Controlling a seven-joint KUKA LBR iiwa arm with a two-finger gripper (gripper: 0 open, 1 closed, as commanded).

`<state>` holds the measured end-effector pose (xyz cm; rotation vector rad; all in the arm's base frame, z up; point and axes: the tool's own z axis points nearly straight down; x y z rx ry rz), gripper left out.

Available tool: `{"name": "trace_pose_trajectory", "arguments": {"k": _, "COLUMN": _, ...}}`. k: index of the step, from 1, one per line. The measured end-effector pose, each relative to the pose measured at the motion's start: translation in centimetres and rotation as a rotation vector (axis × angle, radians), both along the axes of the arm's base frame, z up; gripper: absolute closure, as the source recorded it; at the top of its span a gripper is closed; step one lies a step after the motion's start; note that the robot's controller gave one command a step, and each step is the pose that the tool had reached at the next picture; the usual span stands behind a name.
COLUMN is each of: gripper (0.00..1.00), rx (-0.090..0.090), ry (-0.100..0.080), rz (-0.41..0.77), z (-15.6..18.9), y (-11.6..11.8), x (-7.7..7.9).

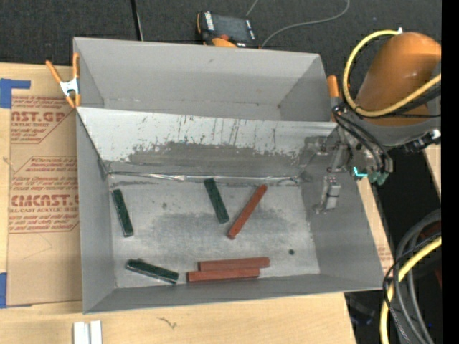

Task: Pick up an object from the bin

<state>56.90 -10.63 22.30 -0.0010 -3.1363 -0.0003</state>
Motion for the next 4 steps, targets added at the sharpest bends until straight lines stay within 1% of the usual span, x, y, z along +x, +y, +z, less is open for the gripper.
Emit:
{"name": "trace_pose_trajectory", "arguments": {"k": 1, "gripper": 0.00, "rx": 0.004, "ry": -0.001, "rz": 0.328, "z": -15.2, "y": 7.8, "x": 0.2}}
{"name": "trace_pose_trajectory", "arguments": {"k": 2, "gripper": 0.00, "rx": 0.000, "ry": -0.010, "rz": 0.782, "z": -8.9, "y": 6.1, "x": 0.6}}
{"name": "trace_pose_trajectory", "arguments": {"k": 3, "gripper": 0.00, "rx": 0.006, "ry": -0.005, "rz": 0.833, "z": -15.7, "y": 6.8, "x": 2.0}}
{"name": "trace_pose_trajectory", "arguments": {"k": 4, "gripper": 1.00, "rx": 0.004, "ry": -0.008, "rz": 0.832, "z": -15.3, "y": 6.7, "x": 2.1}}
